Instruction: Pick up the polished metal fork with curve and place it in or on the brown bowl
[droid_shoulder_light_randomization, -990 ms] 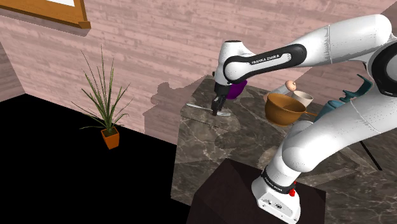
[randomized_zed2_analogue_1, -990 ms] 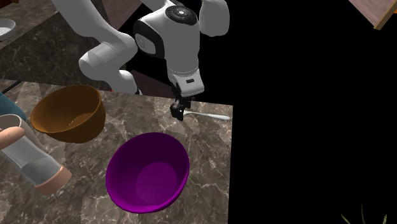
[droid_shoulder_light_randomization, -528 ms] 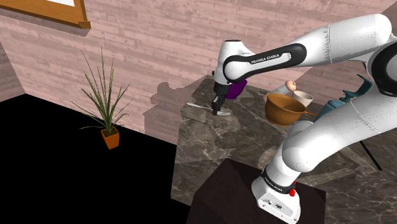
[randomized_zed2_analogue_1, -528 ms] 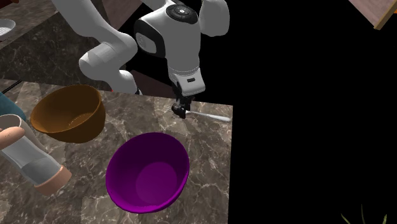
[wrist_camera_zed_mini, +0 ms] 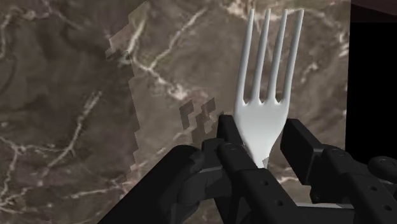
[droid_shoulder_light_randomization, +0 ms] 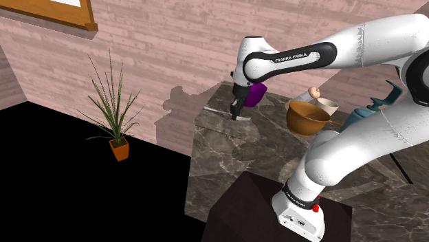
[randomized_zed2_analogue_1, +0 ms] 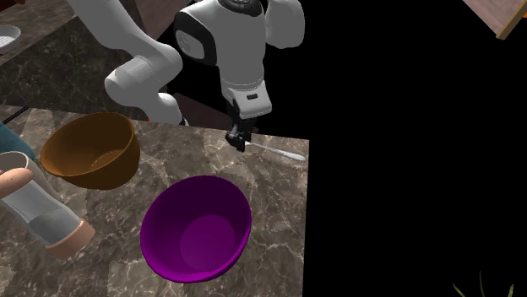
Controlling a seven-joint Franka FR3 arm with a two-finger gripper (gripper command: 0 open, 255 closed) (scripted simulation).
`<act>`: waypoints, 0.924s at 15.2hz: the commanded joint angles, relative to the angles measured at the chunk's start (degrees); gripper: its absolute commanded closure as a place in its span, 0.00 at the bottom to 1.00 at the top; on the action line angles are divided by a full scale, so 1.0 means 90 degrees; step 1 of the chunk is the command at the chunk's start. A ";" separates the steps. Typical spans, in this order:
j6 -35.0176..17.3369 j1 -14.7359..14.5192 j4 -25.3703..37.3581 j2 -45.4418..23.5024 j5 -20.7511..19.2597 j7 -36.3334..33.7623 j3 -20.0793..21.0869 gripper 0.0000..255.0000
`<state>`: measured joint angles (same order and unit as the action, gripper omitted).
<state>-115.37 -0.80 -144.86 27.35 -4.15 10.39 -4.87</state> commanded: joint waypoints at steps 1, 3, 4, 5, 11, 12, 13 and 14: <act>0.0197 0.0002 0.0122 0.0072 0.0002 0.0010 0.0003 1.00; 0.0383 0.0000 0.0257 0.0123 0.0008 0.0014 0.0011 1.00; 0.0475 -0.0001 0.0326 0.0146 0.0010 0.0016 0.0014 1.00; 0.0567 -0.0002 0.0396 0.0168 0.0013 0.0018 0.0018 1.00; 0.1105 -0.0008 0.0841 0.0261 0.0030 0.0032 0.0038 1.00; 0.1193 -0.0009 0.0919 0.0271 0.0032 0.0034 0.0041 1.00; 0.1280 -0.0010 0.0998 0.0279 0.0035 0.0036 0.0044 1.00; 0.1367 -0.0011 0.1078 0.0286 0.0038 0.0039 0.0047 1.00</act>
<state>-103.81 -0.92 -135.72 29.78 -3.81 10.69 -4.44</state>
